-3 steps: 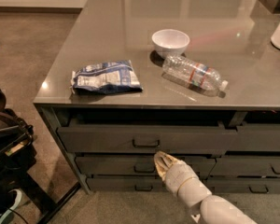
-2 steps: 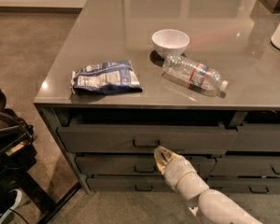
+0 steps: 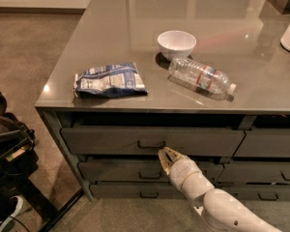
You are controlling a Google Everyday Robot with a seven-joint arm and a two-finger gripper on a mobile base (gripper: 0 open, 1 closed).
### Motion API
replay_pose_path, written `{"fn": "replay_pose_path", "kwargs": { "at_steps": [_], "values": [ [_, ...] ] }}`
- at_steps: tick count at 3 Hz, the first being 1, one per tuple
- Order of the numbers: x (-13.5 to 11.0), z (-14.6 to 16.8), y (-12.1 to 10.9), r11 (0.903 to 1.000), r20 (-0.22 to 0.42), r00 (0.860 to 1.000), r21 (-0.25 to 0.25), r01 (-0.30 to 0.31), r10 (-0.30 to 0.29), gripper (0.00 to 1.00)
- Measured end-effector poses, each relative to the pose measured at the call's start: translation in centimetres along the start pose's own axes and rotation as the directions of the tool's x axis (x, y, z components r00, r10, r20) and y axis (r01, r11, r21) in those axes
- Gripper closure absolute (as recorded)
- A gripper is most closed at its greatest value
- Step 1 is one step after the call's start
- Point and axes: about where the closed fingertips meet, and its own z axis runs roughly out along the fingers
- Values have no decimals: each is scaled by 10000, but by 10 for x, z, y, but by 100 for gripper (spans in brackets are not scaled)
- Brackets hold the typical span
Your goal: Close top drawer
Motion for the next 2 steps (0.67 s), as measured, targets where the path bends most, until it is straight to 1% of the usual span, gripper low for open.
{"fn": "replay_pose_path", "kwargs": {
  "at_steps": [1,2],
  "values": [
    [-1,0,-1,10000,53,10000,-33,5,-5,100],
    [0,-28,0,9984,-399,9984,-404,-406,390,100]
  ]
}}
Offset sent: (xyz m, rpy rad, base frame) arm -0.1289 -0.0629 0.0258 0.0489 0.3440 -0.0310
